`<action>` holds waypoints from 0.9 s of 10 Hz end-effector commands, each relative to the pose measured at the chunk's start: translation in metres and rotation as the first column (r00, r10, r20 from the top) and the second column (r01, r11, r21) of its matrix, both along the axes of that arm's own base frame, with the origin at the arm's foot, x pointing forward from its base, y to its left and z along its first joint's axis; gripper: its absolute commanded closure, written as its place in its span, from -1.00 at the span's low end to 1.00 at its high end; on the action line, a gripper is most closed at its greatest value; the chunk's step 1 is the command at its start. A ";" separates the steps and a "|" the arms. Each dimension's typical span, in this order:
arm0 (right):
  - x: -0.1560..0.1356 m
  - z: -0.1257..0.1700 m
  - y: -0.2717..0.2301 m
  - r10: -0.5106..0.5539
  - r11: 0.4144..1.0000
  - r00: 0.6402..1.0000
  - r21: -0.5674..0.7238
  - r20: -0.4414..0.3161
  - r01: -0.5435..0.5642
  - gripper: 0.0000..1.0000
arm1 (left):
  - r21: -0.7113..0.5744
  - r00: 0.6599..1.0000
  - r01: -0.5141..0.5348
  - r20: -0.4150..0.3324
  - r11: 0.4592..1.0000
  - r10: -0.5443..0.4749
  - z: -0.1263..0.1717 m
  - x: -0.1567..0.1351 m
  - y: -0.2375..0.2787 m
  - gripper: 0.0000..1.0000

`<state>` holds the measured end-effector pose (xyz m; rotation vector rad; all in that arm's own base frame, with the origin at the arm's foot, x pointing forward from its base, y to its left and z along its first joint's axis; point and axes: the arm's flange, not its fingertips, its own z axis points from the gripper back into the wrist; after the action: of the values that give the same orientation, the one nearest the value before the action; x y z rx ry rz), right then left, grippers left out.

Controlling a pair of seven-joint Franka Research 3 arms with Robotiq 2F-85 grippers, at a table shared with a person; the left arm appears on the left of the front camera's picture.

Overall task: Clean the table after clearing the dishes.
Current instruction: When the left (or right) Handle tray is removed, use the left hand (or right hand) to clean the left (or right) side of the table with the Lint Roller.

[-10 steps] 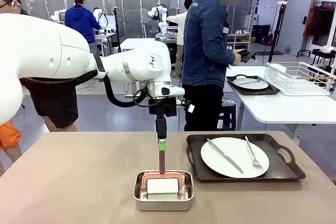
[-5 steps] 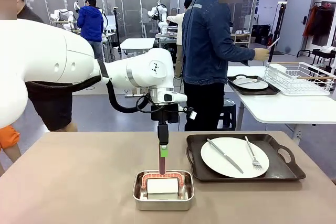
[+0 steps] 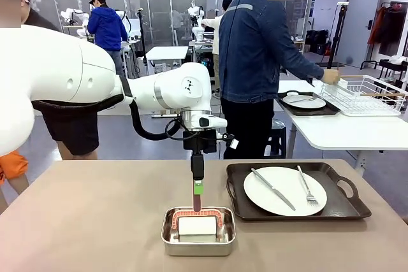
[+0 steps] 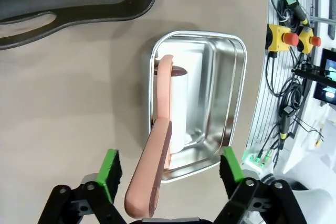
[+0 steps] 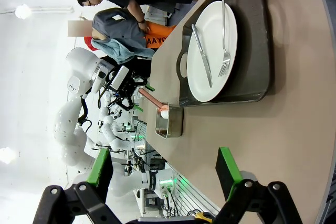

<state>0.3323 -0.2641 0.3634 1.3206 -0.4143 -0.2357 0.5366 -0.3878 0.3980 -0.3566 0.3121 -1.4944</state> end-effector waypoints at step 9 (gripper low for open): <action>-0.001 0.003 0.000 -0.003 1.000 1.000 0.003 0.001 0.003 -1.00 | 0.036 1.000 -0.010 -0.016 0.999 0.011 0.007 -0.007 0.003 1.00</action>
<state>0.3323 -0.2641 0.3634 1.3206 -0.4143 -0.2357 0.5358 -0.3874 0.3983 -0.3577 0.3197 -1.4946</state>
